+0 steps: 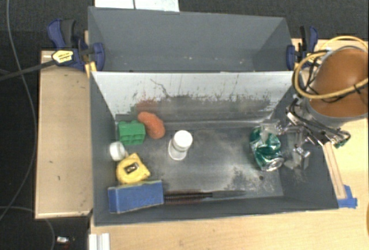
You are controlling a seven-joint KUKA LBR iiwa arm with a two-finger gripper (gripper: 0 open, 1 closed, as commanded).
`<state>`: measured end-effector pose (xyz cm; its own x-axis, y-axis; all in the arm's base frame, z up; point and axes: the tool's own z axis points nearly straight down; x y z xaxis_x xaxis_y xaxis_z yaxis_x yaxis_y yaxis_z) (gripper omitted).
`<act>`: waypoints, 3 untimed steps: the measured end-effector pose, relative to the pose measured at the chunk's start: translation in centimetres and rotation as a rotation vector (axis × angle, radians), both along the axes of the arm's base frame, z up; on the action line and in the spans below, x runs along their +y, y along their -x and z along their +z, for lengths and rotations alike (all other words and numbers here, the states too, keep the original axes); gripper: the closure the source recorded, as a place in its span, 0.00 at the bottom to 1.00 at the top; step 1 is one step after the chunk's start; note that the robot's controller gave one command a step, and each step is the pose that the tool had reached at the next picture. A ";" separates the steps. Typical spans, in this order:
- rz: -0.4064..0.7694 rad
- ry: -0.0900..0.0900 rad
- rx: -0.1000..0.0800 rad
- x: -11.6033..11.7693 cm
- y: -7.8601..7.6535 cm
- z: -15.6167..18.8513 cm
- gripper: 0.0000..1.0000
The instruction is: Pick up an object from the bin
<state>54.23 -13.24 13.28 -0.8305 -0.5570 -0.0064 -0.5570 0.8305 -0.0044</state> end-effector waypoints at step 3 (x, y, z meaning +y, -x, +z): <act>0.229 0.005 -0.007 -0.6 -1.8 -5.7 1.00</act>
Offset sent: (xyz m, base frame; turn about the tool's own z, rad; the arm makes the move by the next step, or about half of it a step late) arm 0.0147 -0.0044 -0.0628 -0.2345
